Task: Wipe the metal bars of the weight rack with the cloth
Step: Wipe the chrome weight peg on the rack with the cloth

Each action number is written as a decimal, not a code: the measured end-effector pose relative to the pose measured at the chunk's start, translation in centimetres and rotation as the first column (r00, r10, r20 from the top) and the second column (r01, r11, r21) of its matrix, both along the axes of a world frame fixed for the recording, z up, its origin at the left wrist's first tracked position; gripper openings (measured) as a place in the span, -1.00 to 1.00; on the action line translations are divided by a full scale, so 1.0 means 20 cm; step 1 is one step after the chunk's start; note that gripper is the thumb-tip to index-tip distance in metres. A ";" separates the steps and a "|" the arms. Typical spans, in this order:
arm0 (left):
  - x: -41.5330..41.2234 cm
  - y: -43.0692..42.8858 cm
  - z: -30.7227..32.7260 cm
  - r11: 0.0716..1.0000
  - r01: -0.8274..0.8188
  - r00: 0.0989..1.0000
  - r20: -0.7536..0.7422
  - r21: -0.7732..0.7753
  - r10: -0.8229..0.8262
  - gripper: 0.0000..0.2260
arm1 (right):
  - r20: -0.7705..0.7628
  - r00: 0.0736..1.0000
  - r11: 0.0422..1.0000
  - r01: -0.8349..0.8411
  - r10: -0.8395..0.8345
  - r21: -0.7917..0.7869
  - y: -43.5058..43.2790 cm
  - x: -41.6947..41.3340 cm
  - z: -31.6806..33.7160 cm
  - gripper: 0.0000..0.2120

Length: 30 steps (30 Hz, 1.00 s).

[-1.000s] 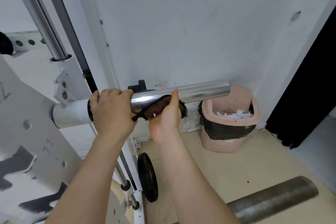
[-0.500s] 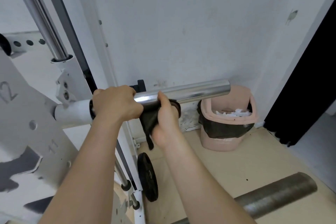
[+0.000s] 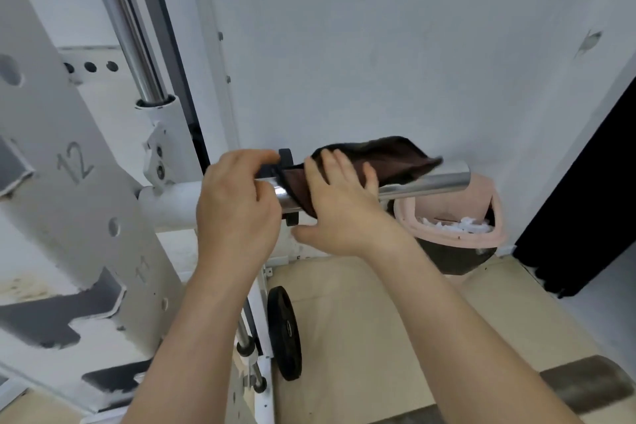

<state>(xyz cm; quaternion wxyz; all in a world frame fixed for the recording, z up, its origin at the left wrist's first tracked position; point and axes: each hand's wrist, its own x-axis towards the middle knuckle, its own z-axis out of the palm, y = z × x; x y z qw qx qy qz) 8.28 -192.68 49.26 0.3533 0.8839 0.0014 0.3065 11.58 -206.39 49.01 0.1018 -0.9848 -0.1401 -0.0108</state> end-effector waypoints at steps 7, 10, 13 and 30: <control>0.08 0.05 -0.18 0.974 -0.150 0.988 0.048 0.169 0.144 -0.72 | 0.395 0.911 0.991 0.131 -0.122 0.004 0.07 0.13 0.04 -0.56; 0.06 0.04 -0.19 0.992 -0.127 0.985 0.115 0.005 0.125 -0.76 | 0.482 0.868 0.990 -0.062 0.116 -0.125 0.27 0.11 -0.08 -0.84; 0.06 0.03 -0.18 0.990 -0.131 0.980 0.141 -0.050 0.137 -0.78 | 0.596 0.782 0.977 -0.212 0.183 -0.023 0.22 0.09 -0.18 -0.73; 0.06 0.02 -0.20 0.981 -0.192 0.977 0.097 0.006 0.191 -0.73 | 0.567 0.751 0.941 -0.269 0.339 -0.206 0.15 0.18 -0.14 -0.45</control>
